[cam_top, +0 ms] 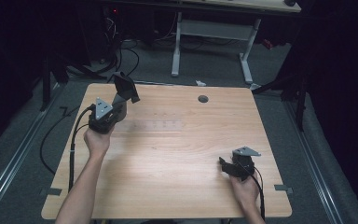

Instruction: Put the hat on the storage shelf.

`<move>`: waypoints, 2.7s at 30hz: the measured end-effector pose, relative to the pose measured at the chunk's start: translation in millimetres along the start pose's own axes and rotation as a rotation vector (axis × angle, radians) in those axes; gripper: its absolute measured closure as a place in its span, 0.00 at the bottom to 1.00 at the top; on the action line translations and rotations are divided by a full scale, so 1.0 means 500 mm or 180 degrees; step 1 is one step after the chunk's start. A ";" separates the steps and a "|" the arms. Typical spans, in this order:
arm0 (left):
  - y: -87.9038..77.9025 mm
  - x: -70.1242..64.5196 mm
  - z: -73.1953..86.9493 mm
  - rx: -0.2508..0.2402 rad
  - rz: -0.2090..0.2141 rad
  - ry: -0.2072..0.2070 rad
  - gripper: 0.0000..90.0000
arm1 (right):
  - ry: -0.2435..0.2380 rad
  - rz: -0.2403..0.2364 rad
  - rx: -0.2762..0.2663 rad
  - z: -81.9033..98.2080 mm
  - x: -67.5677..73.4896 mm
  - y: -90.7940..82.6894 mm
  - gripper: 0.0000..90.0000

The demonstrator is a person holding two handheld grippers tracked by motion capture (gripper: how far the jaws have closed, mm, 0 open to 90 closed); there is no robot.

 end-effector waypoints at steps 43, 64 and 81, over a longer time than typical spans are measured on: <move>0.018 -0.017 0.020 0.0052 -0.0141 -0.0580 0.96 | -0.0007 -0.0006 -0.0002 0.000 0.001 0.000 0.41; 0.020 -0.037 0.060 0.0178 -0.0097 -0.0344 0.90 | -0.0018 -0.0008 -0.0008 0.000 0.001 0.000 0.41; 0.006 -0.025 0.076 0.0257 -0.0095 -0.0537 0.66 | -0.0015 -0.0011 -0.0006 -0.001 0.001 0.000 0.41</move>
Point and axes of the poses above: each handheld gripper's, and its own axes: y roughly forward along the jaws, z roughly out of its underside, x roughly to its left, the point moved 5 cm from there along y, roughly forward along the jaws, and after that the axes turned 11 degrees about z, right-handed, at the moved point
